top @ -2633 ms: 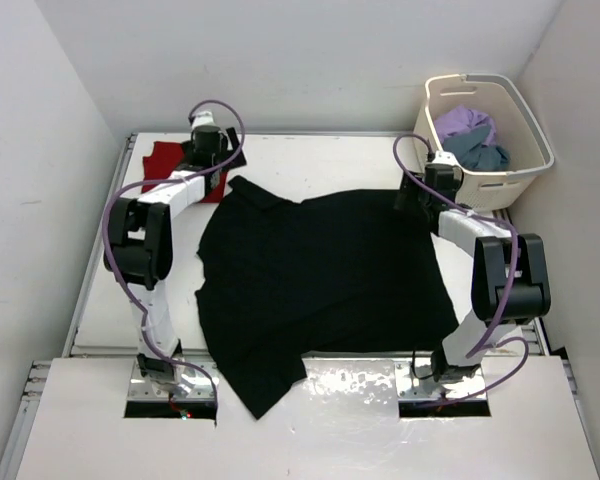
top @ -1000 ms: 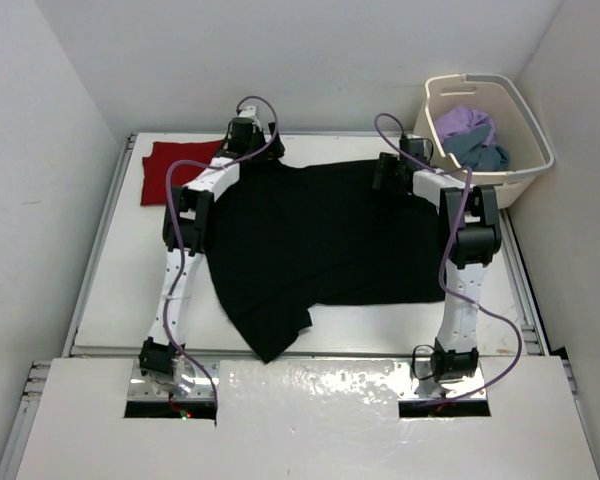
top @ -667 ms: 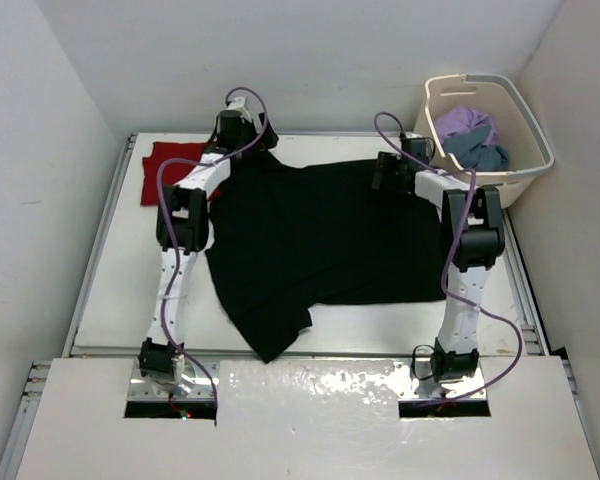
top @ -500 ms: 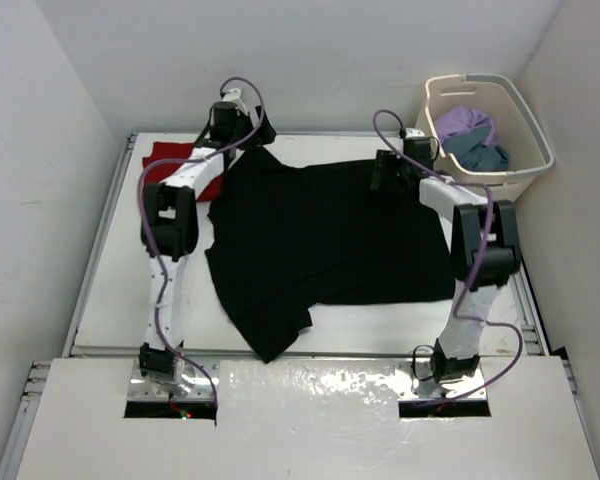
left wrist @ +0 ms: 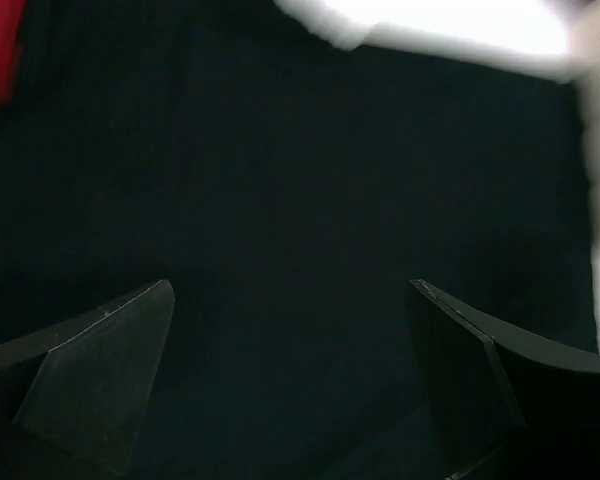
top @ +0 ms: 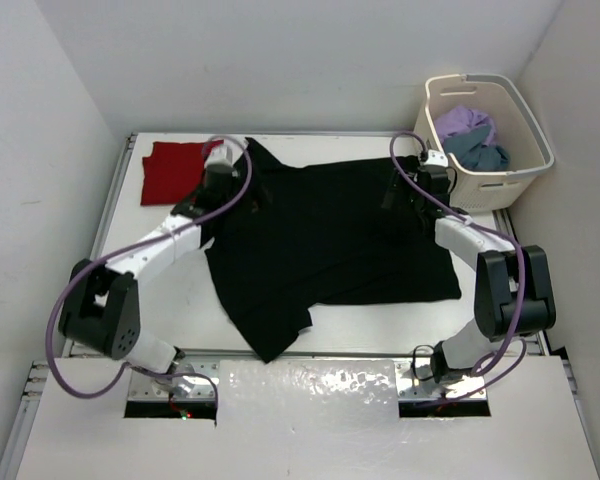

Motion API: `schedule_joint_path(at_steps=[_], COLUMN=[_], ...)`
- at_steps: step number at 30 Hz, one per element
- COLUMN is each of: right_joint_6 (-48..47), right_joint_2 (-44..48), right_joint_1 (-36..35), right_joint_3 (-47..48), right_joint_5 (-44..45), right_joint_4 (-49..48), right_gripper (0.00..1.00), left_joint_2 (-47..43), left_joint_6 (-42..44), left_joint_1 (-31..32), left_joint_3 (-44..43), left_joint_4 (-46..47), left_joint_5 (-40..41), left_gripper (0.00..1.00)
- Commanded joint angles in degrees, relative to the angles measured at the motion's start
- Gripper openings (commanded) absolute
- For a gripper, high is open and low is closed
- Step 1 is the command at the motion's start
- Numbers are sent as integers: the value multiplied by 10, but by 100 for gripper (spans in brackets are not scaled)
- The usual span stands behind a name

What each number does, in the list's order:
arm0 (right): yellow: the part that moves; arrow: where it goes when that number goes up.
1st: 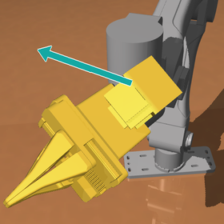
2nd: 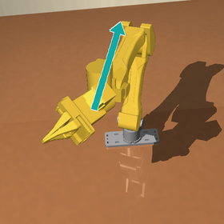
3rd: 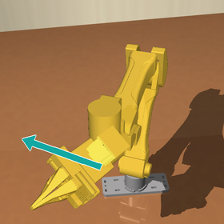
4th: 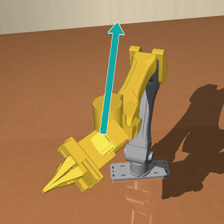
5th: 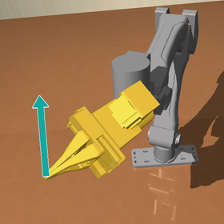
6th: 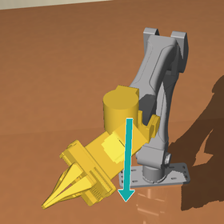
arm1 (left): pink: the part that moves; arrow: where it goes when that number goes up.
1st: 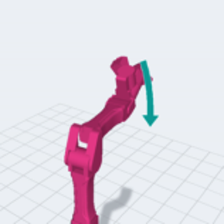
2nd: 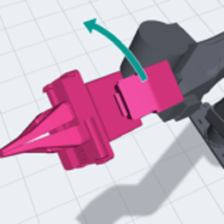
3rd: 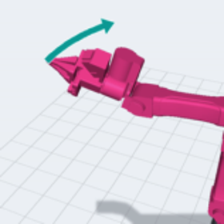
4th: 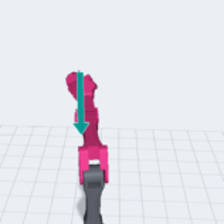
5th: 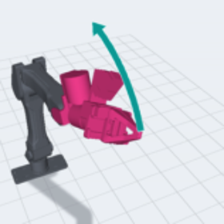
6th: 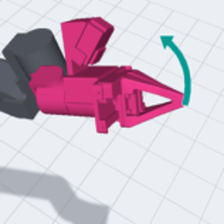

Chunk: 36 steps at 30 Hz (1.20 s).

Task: Fold and stack the t-shirts
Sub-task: Flatten out the tshirt, then grap the side of the flattened tshirt closest away from the robot with both arms

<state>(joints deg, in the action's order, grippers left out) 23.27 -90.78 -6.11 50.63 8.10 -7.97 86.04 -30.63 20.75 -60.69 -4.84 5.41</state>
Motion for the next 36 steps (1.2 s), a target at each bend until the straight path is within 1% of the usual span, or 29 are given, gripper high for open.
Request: schedule_joint_path(at_steps=[1,3,5,7,8,9,10,11,13,14,17,20,22,24,27,31,33,36], right_joint_6=[39,40,42,35,40,42,49,50,50,49,48,42,34,32,28,32,31,32], right_joint_2=[25,25,28,31,34,37,42,46,53,61,89,112,116,118,116,117,115,118], right_joint_1=[3,4,5,7,7,7,7,8,9,9,10,11,11,12,13,14,14,15], right_joint_3=[-6,-15,-18,-14,-14,-17,-23,-26,-33,-33,-40,-53,-47,-48,-45,-52,-49,-56], right_joint_5=[16,22,28,25,31,35,37,36,44,49,85,102,105,112,106,104,104,102], right_joint_4=[-40,-43,-43,-35,-27,-27,-28,-24,-14,0,20,23,46,48,49,51,57,54], right_gripper=[99,99,99,99,99,99,99,99,99,99,99,99,99,99,99,99,99,99], left_joint_2=[-82,-116,-161,-198,-207,-217,-217,-217,-215,-214,-198,-182,-169,-154,-118,-75,-65,-54], left_joint_6=[-64,-85,-94,-107,-108,-112,-122,-142,-170,-188,-229,-276,-303,-313,-320,-322,-320,-315], left_joint_1=[37,49,74,103,140,161,194,210,258,270,312,355,392,420,441,460,467,467], left_joint_3=[92,145,172,178,182,184,185,188,202,217,233,233,225,219,217,220,217,212], left_joint_4=[-74,-106,-137,-162,-184,-198,-239,-256,-278,-279,-293,-334,-354,-358,-345,-346,-352,-357], left_joint_5=[32,26,5,-9,-17,-19,-17,-18,-18,-35,-49,-33,-21,-17,-16,-26,-28,9], left_gripper=[100,100,100,100,100,100,100,100,100,99,97,96,96,95,92,79,77,76])
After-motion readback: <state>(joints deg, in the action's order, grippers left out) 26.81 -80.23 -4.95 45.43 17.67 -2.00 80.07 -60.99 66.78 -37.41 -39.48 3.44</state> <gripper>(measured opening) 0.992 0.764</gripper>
